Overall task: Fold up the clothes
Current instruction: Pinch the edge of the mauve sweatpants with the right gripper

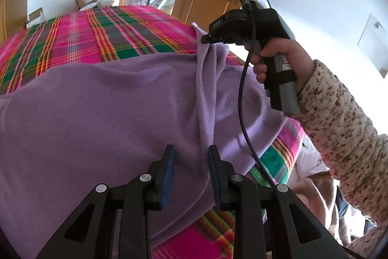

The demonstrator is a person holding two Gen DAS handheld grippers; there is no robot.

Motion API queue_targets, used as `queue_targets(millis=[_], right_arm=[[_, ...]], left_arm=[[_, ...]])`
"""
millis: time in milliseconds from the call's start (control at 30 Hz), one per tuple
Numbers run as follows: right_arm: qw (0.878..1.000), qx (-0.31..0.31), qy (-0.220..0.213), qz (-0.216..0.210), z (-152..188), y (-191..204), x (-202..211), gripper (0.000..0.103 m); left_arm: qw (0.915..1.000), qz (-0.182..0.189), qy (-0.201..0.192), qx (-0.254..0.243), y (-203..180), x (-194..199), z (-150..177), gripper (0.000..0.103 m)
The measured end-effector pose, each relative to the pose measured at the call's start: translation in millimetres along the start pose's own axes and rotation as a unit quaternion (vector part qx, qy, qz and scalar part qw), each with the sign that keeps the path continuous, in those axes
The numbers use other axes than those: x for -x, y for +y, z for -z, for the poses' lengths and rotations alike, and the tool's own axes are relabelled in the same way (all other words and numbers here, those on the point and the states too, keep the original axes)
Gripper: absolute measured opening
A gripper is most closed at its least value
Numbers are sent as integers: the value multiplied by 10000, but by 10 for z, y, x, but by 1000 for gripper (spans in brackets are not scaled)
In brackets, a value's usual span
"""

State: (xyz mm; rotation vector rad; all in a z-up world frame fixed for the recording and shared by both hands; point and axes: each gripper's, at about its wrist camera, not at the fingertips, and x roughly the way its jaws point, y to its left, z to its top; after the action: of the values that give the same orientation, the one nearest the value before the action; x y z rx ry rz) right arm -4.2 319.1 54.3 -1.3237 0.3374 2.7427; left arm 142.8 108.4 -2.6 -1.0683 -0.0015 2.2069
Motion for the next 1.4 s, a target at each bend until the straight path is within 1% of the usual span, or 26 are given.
queue_targets(millis=[167,367,467,667,700,767,800,867,900,1033,1167,1267,1400], right_arm=[[9999,-105,-70,-59,30,-123,102,3],[9996,-202,-125,-161,59,-220,149,3],[9992,-266,-187,-220,79,-276,205,3],[9983,-347,-362,-301,125,-390,358,3],[9981,-361,-392,-314,133,-409,383,2],[9977,-401,-438,-329,144,-442,432,2],[9975,-418,-460,-335,150,-463,459,2],[9971,-440,-508,-345,169,-510,520,2],[9970,-444,-534,-347,179,-528,551,2],[9963,-447,-649,-355,256,-627,705,2],[9954,-544,-688,-393,363,-740,804,2],[9961,-617,-567,-275,473,-850,750,2],[9970,-657,-378,-186,603,-950,624,3]], left_arm=[[9996,-164,-64,-204,-133,-20,-9,28],[9983,-475,92,-321,-170,-156,-31,28],[9981,-515,132,-325,-170,-206,-45,28],[9986,-434,156,-244,-153,-222,-46,28],[9985,-451,157,-267,-157,-223,-48,27],[9981,-497,156,-325,-166,-225,-51,21],[9979,-517,153,-345,-170,-220,-51,15],[9981,-477,124,-368,-179,-189,-50,11],[9982,-450,108,-378,-184,-172,-50,7],[9986,-348,62,-398,-199,-103,-41,4],[9992,-204,49,-332,-188,-56,-28,4],[9993,-110,46,-368,-184,-58,-18,4],[9991,-118,109,-392,-206,-95,5,4]])
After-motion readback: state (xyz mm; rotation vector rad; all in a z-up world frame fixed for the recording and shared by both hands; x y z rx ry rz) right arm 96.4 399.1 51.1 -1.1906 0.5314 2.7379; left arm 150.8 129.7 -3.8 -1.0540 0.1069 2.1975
